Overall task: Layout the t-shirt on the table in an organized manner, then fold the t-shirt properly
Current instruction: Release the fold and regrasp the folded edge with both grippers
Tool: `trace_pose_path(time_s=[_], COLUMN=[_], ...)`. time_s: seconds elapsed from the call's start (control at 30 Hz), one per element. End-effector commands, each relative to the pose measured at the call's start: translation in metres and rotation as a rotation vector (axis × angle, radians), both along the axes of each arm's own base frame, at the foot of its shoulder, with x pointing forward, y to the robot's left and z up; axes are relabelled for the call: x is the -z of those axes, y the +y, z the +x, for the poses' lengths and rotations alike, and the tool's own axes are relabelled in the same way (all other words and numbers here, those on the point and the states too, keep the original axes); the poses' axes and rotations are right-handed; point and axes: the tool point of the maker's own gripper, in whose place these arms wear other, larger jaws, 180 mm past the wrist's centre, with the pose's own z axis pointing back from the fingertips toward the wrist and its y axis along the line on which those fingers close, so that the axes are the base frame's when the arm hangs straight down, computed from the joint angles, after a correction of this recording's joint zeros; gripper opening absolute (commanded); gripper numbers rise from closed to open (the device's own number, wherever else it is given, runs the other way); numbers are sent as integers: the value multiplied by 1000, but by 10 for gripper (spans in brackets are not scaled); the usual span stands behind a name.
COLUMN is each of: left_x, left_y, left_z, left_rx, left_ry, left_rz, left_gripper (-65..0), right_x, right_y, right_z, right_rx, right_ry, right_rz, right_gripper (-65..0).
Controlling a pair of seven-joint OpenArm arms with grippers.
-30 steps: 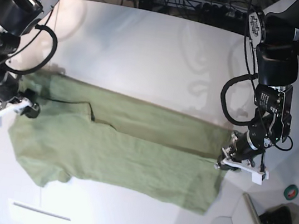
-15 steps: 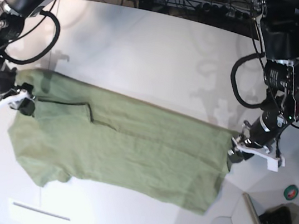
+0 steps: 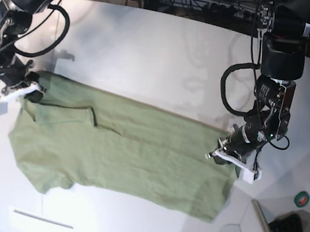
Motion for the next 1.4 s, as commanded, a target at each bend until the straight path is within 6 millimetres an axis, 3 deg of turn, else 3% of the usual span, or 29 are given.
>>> trace_pose_path(time_s=[0.0,0.2,0.5,0.83,0.97,1.13,1.27,1.37], left_x=[-15,6,13,43,28,-5,-16,-9], left_y=[11,24,37,37,42,38,36,40], left_z=[14,-1,-11,-52,-53,-38,-23,-18], left_rx=[-15,2,0,7,18,33,28,18], left_ry=[-56,-19,10,89,45,-54,-83,-63], left_rz=[35,160,184,184,212,233,229,227], left_gripper=[-650,-650,-650,-650,-650,-650,-650,-650], right_x=[-15,8,27,43,43,16,3,9], right_y=[-6,-8,-15,-15,-19,-29,-30,-25], right_z=[14,6,-3,-30,-38,-25,-15,-4], right_rx=[7,9,33,33,35,27,5,6], right_ry=[-61,1,37,93,99,26,16,26], right_rz=[-9,28,51,47,33,-36,-55,-16], right_gripper=[-650,-650,-650,-650,-650,-650,-650,-650])
